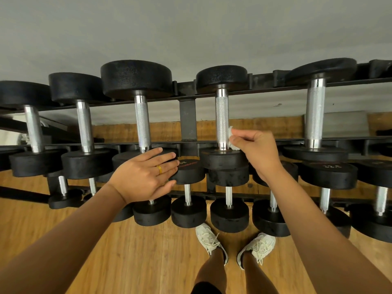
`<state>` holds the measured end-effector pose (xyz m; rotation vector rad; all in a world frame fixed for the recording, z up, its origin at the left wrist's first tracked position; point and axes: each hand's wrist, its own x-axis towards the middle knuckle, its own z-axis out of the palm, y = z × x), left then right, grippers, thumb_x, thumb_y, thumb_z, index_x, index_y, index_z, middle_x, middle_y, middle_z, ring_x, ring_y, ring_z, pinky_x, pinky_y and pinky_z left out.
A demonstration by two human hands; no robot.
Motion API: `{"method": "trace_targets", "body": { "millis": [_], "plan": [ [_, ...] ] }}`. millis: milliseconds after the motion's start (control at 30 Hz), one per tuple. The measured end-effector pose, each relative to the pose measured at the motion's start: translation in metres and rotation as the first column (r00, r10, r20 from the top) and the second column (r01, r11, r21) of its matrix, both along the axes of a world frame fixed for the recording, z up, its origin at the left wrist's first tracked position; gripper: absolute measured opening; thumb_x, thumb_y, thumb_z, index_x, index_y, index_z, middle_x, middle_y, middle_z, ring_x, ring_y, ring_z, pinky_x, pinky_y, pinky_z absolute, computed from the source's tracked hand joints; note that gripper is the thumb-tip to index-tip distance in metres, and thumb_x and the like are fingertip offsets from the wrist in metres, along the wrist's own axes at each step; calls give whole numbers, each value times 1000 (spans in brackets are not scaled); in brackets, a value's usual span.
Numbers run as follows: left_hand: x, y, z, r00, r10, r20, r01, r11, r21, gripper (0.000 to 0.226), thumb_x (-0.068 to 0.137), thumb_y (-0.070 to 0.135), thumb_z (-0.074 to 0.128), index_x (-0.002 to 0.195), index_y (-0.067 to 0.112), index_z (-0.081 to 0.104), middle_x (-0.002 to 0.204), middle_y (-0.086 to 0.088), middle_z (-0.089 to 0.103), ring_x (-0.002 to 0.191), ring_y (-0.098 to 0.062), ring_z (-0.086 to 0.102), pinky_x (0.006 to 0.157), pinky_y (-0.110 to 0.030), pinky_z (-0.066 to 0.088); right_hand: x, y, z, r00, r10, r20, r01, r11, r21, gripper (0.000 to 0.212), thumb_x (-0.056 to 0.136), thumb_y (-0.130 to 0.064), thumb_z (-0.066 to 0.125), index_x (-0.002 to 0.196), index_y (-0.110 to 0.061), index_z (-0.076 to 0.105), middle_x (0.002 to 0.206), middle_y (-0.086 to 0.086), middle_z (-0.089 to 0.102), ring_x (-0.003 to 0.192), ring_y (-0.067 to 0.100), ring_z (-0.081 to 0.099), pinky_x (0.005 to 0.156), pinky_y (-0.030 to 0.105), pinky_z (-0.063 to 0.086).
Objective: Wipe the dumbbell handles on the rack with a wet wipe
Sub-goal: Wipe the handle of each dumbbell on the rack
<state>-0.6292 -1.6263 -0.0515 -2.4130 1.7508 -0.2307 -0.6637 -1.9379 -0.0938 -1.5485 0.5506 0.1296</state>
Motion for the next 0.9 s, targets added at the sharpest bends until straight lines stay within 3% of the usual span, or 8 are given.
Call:
{"method": "trace_targets", "body": {
  "millis": [300, 433, 500, 600, 700, 767, 900],
  "plan": [
    [0, 0, 0, 1000, -1, -5, 1, 1000, -7, 43, 107, 39, 47, 115, 11, 79, 124, -6, 74, 126, -24, 64, 116, -43, 40, 4, 1, 4, 999, 4, -35, -5, 999, -36, 25, 87, -8, 76, 111, -17, 75, 86, -24, 72, 93, -6, 68, 99, 26, 51],
    [1, 0, 1, 1000, 2, -11, -2, 1000, -16, 43, 107, 39, 47, 115, 11, 79, 124, -6, 74, 126, -23, 65, 115, -43, 42, 15, -6, 12, 997, 23, -70, -24, 1000, -10, 23, 85, -6, 76, 104, -19, 76, 100, -12, 74, 100, 4, 69, 102, 34, 53],
    [1, 0, 1, 1000, 3, -11, -3, 1000, -17, 43, 107, 39, 47, 114, 11, 79, 123, -6, 74, 126, -23, 65, 115, -43, 43, 22, -8, 18, 998, -54, -38, 55, 998, 24, 22, 88, -7, 74, 106, -21, 75, 104, -9, 74, 101, 6, 69, 100, 34, 54],
    [1, 0, 0, 1000, 6, -18, -7, 1000, -19, 43, 107, 40, 48, 114, 12, 79, 123, -6, 74, 126, -23, 65, 115, -43, 43, 43, -8, 29, 981, -187, 45, 183, 979, 84, 25, 92, -12, 71, 115, -21, 71, 112, -4, 73, 101, 10, 71, 84, 31, 61],
    [1, 0, 0, 1000, 12, -22, -12, 1000, -25, 42, 106, 40, 50, 114, 12, 79, 124, -5, 74, 127, -23, 64, 113, -44, 45, 66, 3, 33, 961, -241, 138, 246, 969, -24, 20, 92, -16, 71, 112, -17, 74, 103, -6, 74, 92, 9, 72, 76, 31, 62],
    [1, 0, 1, 1000, 11, -25, -12, 1000, -25, 42, 107, 40, 49, 115, 12, 79, 124, -5, 74, 127, -23, 64, 113, -44, 46, 71, 14, 32, 943, -264, 205, 294, 946, -136, 16, 92, -17, 71, 108, -16, 76, 98, -6, 75, 90, 7, 72, 81, 35, 62],
    [1, 0, 1, 1000, 7, -23, -7, 1000, -24, 44, 107, 40, 46, 115, 12, 79, 123, -6, 74, 126, -23, 64, 113, -44, 46, 57, 23, 28, 944, -185, 274, 261, 925, -276, 19, 93, -14, 70, 111, -12, 75, 102, -3, 76, 92, 4, 71, 87, 24, 58]
  ]
}}
